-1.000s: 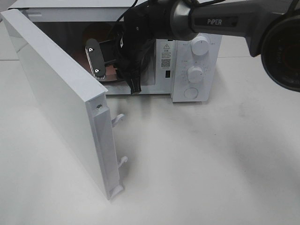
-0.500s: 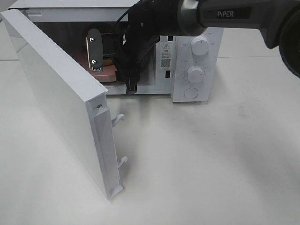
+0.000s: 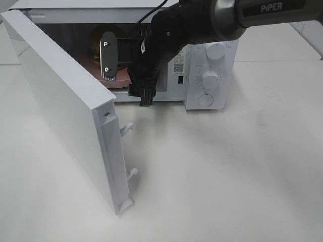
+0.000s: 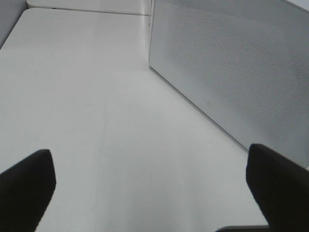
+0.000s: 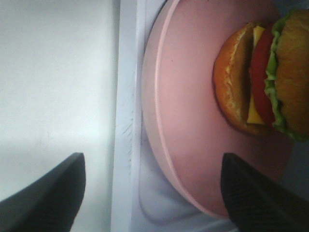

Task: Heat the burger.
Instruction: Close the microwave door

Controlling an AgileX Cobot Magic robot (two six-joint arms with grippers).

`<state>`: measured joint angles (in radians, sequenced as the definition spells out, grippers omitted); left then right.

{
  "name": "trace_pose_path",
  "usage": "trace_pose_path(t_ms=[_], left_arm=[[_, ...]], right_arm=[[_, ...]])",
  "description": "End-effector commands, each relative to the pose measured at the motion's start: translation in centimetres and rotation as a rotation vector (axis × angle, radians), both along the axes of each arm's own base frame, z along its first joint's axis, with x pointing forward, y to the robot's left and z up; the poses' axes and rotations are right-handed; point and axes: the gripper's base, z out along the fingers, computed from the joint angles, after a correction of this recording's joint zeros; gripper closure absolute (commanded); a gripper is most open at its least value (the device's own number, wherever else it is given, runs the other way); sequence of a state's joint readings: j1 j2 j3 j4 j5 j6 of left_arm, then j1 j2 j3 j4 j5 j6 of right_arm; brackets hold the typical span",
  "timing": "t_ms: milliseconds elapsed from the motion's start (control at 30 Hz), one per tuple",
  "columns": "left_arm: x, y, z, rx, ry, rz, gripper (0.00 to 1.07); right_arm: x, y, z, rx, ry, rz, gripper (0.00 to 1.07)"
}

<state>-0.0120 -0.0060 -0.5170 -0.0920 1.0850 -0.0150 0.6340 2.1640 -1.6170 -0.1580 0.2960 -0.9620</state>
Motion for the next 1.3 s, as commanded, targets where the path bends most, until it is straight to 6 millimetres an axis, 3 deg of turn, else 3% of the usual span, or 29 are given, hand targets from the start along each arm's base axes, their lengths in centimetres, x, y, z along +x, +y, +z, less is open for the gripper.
trace_pose_path(t_ms=[33, 767, 1067, 1133, 1300], left_arm=[[-0.1, 0.0, 0.1, 0.002, -0.027, -0.001, 0.07], [-0.1, 0.0, 0.1, 0.002, -0.027, -0.001, 0.07], [-0.1, 0.0, 0.1, 0.002, -0.027, -0.001, 0.07], [-0.1, 0.0, 0.1, 0.002, -0.027, -0.001, 0.07], [-0.1, 0.0, 0.1, 0.002, -0.027, -0.001, 0.07]], right_arm=[[-0.8, -0.6, 0.7, 0.019, -0.015, -0.002, 0.31], [-6.2, -4.5, 3.8, 0.062, -0.038, -0.021, 0.31], [-9.5, -6.9, 4.5, 0.071, -0.025, -0.03, 0.32], [-11.0, -8.0, 4.6, 0.1, 0.003, -0.072, 0.32], [-12.6, -9.1, 5.0, 0.156, 0.035, -0.14, 0.32]])
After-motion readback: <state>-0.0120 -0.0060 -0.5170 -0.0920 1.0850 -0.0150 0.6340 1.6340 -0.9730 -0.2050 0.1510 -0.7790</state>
